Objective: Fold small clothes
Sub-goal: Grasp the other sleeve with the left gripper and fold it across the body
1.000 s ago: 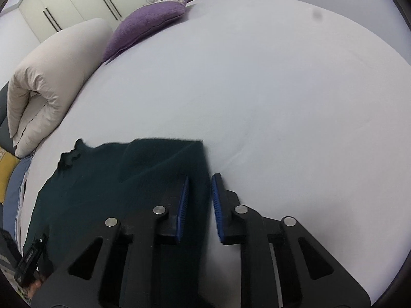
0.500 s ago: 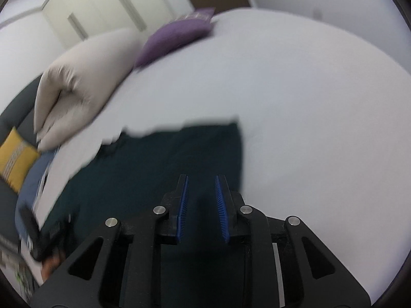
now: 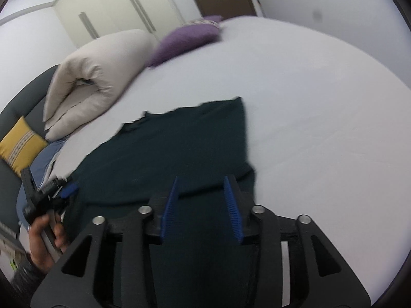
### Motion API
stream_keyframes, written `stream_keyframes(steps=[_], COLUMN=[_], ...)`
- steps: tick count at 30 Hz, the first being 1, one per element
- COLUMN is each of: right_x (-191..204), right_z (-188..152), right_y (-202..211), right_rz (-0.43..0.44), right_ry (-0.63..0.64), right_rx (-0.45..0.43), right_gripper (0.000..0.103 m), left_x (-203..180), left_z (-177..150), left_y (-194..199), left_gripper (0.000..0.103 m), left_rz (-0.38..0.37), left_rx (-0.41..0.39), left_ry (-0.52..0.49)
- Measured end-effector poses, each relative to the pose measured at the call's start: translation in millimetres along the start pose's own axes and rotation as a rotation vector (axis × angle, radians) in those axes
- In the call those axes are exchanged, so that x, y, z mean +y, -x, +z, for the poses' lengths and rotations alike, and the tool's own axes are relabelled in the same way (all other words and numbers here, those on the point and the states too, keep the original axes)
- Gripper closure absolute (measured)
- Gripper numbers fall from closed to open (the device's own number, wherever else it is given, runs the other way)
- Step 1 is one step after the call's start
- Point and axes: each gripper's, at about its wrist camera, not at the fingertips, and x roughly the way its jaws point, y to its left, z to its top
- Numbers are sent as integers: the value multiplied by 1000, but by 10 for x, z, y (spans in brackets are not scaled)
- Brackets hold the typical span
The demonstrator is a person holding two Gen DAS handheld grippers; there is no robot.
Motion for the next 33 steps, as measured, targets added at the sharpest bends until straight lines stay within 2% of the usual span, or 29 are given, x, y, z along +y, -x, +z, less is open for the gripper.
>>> stream_keyframes(steps=[4,9,12,15,19,21,23,24,26,28,33], right_x=[311,722,886,1004,1120,1141,1158,1157,1140,1106,1016], right_z=[-153,-383,-527,-671,-796,-834,-846,-844,-842,-833,-859], right_y=[218,282,271,264,198,199,192,183,168,115,10], right_rz=[91,187,214,226,221,216,217,218,217,218,234], right_ry=[28,55,46,39,41,43,36,33,30,22,-18], right_rx=[17,76,110,138,159,155,154,153,151,160,168], right_gripper=[52,52,52,52,52,52,52,52,52,52,52], left_x=[524,1645,2172,2473,2704,2833,2949,3026,3237,3310,3117], left_z=[149,64,-68,-172,-198,-169,-181,-172,-154,-149,40], left_y=[644,1400,1680,1902,1872,1786,1715,1672,1649,1642,1639], left_gripper=[33,33,33,33,33,38,62,68,88,92,95], left_rz=[-9,67,111,134,100,85,79,71,68,71,116], left_rx=[-78,-190,-236,-313,-358,-371,-381,-388,-389,-388,-391], left_ry=[133,431,582,692,800,836,886,918,973,988,907])
